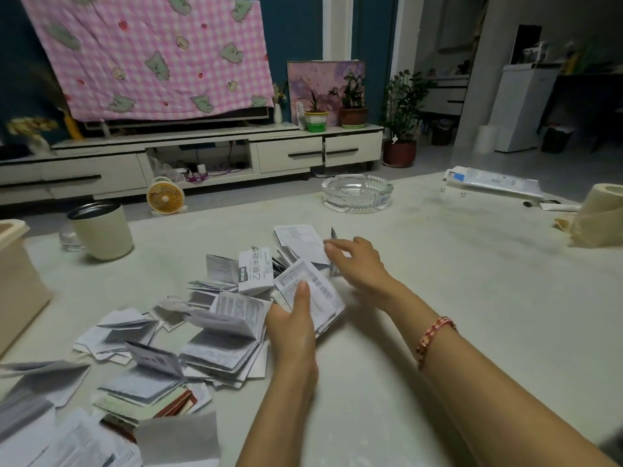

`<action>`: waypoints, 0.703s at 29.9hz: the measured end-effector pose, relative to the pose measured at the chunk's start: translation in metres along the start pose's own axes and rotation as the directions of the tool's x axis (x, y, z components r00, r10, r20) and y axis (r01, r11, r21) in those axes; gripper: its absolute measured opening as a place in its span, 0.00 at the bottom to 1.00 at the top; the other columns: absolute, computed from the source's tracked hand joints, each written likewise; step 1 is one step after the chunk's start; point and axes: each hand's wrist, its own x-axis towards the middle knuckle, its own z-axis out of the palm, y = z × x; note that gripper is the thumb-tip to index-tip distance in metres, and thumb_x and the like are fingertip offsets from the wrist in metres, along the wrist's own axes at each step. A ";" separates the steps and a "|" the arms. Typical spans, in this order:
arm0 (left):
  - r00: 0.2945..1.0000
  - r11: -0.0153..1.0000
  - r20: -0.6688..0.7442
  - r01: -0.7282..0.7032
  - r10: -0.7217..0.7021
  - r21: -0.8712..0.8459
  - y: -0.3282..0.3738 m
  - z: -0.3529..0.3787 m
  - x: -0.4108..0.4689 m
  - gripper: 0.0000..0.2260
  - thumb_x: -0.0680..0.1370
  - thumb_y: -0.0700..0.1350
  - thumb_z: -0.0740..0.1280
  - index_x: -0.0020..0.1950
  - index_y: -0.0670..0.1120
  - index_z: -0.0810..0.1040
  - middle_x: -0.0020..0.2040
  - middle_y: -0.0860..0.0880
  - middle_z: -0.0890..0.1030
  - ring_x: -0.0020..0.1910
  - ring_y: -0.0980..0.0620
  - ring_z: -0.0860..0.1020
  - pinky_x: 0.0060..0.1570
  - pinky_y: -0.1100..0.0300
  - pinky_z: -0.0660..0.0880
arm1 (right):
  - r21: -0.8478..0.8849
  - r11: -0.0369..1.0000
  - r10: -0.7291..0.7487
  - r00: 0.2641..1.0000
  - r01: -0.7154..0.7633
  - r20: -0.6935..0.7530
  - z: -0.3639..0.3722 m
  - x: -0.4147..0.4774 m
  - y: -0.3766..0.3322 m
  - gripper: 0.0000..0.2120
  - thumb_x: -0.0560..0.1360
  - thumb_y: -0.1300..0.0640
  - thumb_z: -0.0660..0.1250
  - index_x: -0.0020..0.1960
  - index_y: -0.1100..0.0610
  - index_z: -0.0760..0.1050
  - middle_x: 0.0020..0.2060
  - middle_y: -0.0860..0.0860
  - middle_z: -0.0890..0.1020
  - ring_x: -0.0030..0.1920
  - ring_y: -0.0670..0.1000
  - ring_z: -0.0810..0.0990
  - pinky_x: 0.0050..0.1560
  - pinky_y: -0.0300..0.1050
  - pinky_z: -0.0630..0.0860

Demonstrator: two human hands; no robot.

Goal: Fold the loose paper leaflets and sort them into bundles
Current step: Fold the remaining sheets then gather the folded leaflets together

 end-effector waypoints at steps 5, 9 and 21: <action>0.995 0.995 0.056 0.082 -0.079 -0.053 0.003 -0.005 0.006 0.12 0.78 0.39 0.64 0.61 0.42 0.76 0.48 0.46 0.83 0.46 0.50 0.81 0.47 0.56 0.78 | 0.078 0.991 0.111 0.994 -0.113 0.021 0.007 0.015 -0.006 0.16 0.77 0.49 0.60 0.39 0.59 0.77 0.40 0.56 0.77 0.46 0.56 0.74 0.48 0.45 0.71; 0.928 0.878 0.284 0.334 -0.242 -0.344 0.012 -0.003 0.009 0.09 0.76 0.37 0.63 0.55 0.42 0.78 0.39 0.49 0.85 0.37 0.55 0.83 0.44 0.53 0.79 | 0.412 0.910 0.231 0.888 -0.052 -0.399 -0.008 -0.005 0.010 0.08 0.73 0.62 0.66 0.36 0.57 0.78 0.33 0.56 0.80 0.38 0.53 0.75 0.39 0.42 0.73; 0.804 0.893 0.550 0.396 -0.225 -0.214 0.022 0.000 -0.012 0.09 0.74 0.40 0.64 0.51 0.42 0.79 0.44 0.45 0.85 0.42 0.49 0.83 0.44 0.52 0.80 | 0.543 0.837 0.033 0.984 0.070 -0.177 -0.009 -0.083 0.032 0.04 0.72 0.64 0.68 0.44 0.56 0.76 0.41 0.52 0.81 0.38 0.47 0.77 0.37 0.36 0.73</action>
